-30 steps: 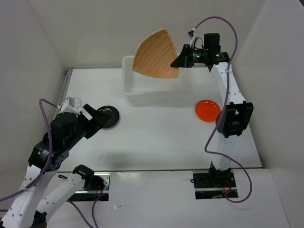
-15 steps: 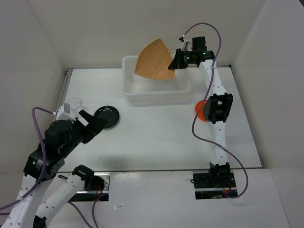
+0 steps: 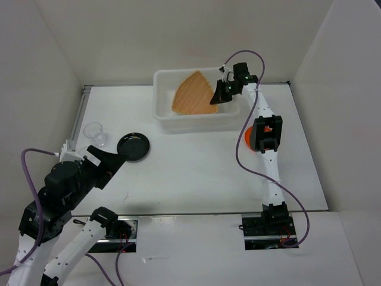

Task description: Place the mixed dishes into the plastic bin

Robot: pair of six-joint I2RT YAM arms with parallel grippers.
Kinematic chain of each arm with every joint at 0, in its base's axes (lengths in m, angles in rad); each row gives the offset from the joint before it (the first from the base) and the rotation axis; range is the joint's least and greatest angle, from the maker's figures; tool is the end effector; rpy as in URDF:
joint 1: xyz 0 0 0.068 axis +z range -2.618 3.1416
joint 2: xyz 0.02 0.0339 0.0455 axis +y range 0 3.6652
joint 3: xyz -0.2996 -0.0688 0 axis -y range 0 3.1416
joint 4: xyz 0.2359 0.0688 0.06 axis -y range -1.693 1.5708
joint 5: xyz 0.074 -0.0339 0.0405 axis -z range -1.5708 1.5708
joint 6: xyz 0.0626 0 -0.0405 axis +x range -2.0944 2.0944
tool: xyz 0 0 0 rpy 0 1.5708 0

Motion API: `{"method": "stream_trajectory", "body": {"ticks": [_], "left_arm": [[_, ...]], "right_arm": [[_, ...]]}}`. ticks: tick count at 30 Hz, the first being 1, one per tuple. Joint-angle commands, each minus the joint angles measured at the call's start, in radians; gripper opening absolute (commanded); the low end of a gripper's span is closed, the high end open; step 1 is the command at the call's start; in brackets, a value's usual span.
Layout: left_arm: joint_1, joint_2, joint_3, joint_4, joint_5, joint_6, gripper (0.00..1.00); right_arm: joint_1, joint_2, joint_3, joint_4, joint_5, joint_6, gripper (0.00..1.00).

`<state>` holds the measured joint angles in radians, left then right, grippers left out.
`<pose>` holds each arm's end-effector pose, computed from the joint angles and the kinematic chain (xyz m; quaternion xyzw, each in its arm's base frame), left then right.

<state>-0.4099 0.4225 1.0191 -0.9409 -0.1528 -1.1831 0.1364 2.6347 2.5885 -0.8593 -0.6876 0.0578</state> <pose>0.0369 -0.0056 0.3727 -0.3481 0.7387 -0.3666 0.4459 0.5850 0.1204 0.2117 -0.1449 0.8849 0.3469 0.2751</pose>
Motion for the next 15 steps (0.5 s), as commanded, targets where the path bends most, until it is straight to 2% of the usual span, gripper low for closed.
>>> {"method": "stream_trajectory", "body": {"ticks": [1,9,11,15], "left_arm": [[0.005,-0.016,0.056,-0.03,-0.027,-0.03,0.92],[0.005,-0.034,0.078,-0.03,-0.027,-0.039,0.92],[0.005,-0.044,0.068,-0.03,-0.027,-0.039,0.92],[0.005,-0.065,0.036,-0.012,-0.027,-0.049,0.92]], "right_arm": [[0.008,-0.021,-0.014,-0.013,0.031,-0.004,0.0],[0.008,-0.012,-0.042,-0.014,0.171,-0.004,0.0],[0.008,-0.033,-0.068,-0.014,0.229,-0.004,0.03],[0.008,-0.055,-0.079,-0.014,0.313,0.005,0.03]]}}
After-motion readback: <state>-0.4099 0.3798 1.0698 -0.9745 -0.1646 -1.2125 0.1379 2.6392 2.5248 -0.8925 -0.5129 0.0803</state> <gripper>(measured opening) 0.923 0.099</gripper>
